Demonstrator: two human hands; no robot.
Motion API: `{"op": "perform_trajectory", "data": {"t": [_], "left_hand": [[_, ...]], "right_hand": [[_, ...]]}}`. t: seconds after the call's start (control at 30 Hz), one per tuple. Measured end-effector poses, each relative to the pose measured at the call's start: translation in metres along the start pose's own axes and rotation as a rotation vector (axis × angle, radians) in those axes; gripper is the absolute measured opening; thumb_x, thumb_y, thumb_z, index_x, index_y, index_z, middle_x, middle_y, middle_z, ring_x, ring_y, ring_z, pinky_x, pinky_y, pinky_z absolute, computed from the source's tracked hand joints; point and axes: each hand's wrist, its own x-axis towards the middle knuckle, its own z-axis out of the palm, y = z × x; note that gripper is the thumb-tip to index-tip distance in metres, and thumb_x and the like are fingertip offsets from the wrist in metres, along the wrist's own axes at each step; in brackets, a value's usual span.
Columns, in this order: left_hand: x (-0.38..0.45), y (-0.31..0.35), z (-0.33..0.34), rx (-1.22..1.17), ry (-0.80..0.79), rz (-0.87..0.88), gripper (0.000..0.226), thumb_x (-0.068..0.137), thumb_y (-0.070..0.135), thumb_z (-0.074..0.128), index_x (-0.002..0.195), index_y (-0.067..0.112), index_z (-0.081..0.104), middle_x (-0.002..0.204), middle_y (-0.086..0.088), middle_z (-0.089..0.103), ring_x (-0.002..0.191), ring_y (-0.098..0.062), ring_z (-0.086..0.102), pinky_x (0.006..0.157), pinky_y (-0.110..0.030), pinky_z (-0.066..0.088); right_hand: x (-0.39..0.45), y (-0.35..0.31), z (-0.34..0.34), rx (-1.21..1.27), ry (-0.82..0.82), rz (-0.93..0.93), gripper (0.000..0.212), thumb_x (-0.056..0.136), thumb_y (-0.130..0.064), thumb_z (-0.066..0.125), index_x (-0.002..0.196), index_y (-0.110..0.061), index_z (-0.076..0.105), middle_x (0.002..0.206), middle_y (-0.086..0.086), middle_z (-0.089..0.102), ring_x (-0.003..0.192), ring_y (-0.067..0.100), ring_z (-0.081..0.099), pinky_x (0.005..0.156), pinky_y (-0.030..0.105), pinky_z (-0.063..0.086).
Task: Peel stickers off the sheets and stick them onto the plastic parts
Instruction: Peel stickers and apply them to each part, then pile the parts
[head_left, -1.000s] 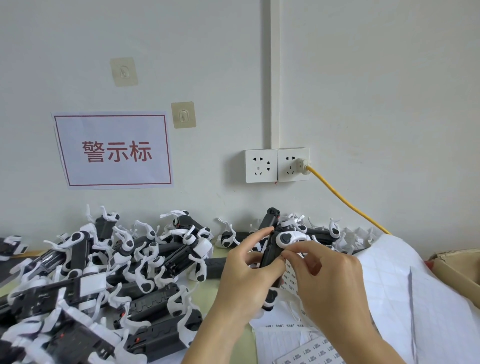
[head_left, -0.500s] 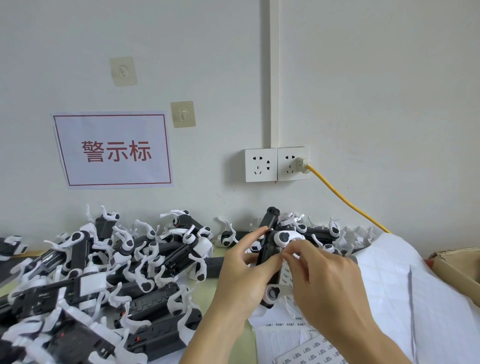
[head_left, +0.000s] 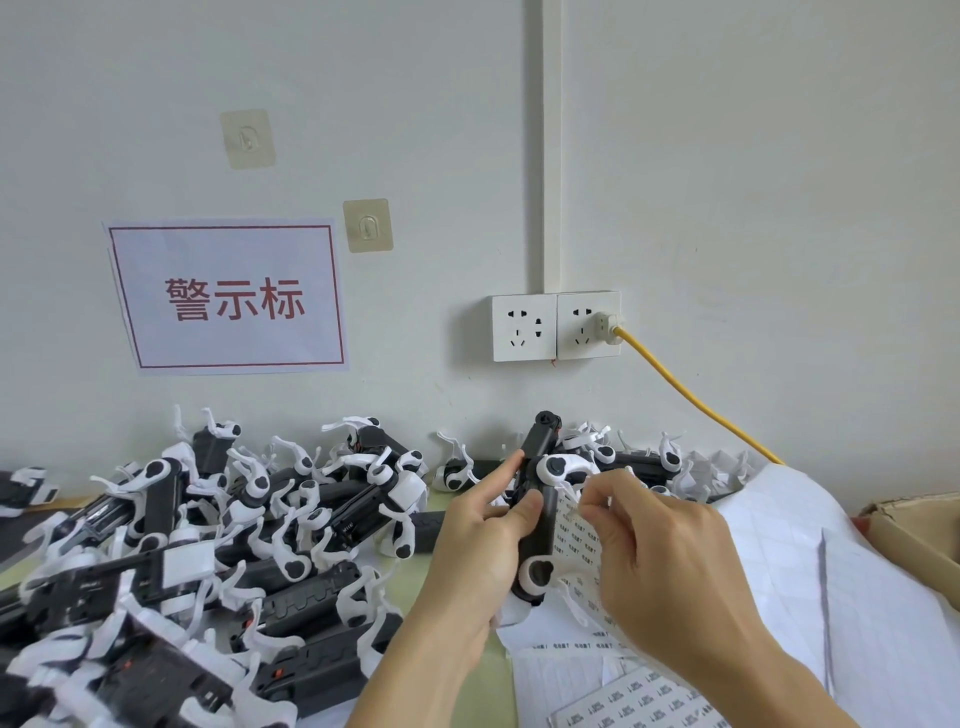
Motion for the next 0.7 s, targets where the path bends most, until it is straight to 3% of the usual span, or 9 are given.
{"op": "perform_trajectory", "data": {"t": [0.1, 0.23, 0.37, 0.5, 0.6, 0.7], "left_hand": [[0.0003, 0.0018, -0.0052, -0.001, -0.010, 0.007, 0.042, 0.097, 0.010, 0.062, 0.119, 0.046, 0.064, 0.079, -0.002, 0.076, 0.077, -0.018, 0.074, 0.074, -0.032, 0.054], [-0.0017, 0.0036, -0.0061, 0.046, -0.055, 0.034, 0.046, 0.085, 0.016, 0.067, 0.118, 0.047, 0.069, 0.090, -0.009, 0.072, 0.086, -0.023, 0.069, 0.096, -0.042, 0.054], [-0.0042, 0.0064, -0.0031, 0.025, -0.073, 0.065, 0.056, 0.069, 0.022, 0.061, 0.117, 0.050, 0.069, 0.075, -0.010, 0.054, 0.078, -0.024, 0.048, 0.079, -0.035, 0.042], [-0.0076, 0.0095, -0.0012, 0.047, -0.075, 0.066, 0.058, 0.068, 0.021, 0.060, 0.117, 0.050, 0.069, 0.074, -0.010, 0.039, 0.076, -0.024, 0.038, 0.077, -0.034, 0.033], [-0.0079, 0.0093, -0.0008, 0.076, -0.092, 0.072, 0.059, 0.068, 0.021, 0.061, 0.119, 0.048, 0.068, 0.077, -0.017, 0.056, 0.076, -0.022, 0.051, 0.079, -0.031, 0.045], [-0.0064, 0.0072, -0.0014, 0.096, -0.097, 0.086, 0.060, 0.067, 0.019, 0.064, 0.120, 0.047, 0.068, 0.098, -0.019, 0.074, 0.083, -0.019, 0.066, 0.089, -0.032, 0.055]], "right_hand": [[0.0017, 0.0023, -0.0033, 0.022, -0.040, 0.002, 0.008, 0.083, -0.013, 0.060, 0.079, -0.019, 0.063, 0.046, -0.017, 0.031, 0.039, 0.008, 0.031, 0.039, 0.025, 0.032], [0.0013, 0.0014, -0.0019, 0.009, -0.071, 0.015, 0.007, 0.084, -0.017, 0.060, 0.078, -0.021, 0.063, 0.046, -0.015, 0.037, 0.039, 0.010, 0.033, 0.038, 0.030, 0.036], [0.0025, 0.0005, -0.0020, -0.018, -0.058, -0.006, 0.007, 0.083, -0.018, 0.062, 0.077, -0.021, 0.064, 0.047, -0.015, 0.041, 0.038, 0.012, 0.041, 0.036, 0.031, 0.039], [0.0022, 0.0013, -0.0010, -0.044, -0.041, -0.017, 0.006, 0.082, -0.017, 0.063, 0.077, -0.020, 0.065, 0.047, -0.012, 0.048, 0.038, 0.015, 0.045, 0.035, 0.031, 0.039], [0.0022, 0.0017, -0.0005, -0.063, -0.016, -0.029, 0.005, 0.081, -0.017, 0.064, 0.077, -0.018, 0.067, 0.049, -0.011, 0.055, 0.038, 0.016, 0.048, 0.034, 0.032, 0.040], [0.0030, 0.0005, -0.0005, -0.092, -0.002, -0.046, 0.003, 0.079, -0.016, 0.066, 0.077, -0.016, 0.068, 0.051, -0.011, 0.058, 0.038, 0.017, 0.050, 0.033, 0.031, 0.040]]}}
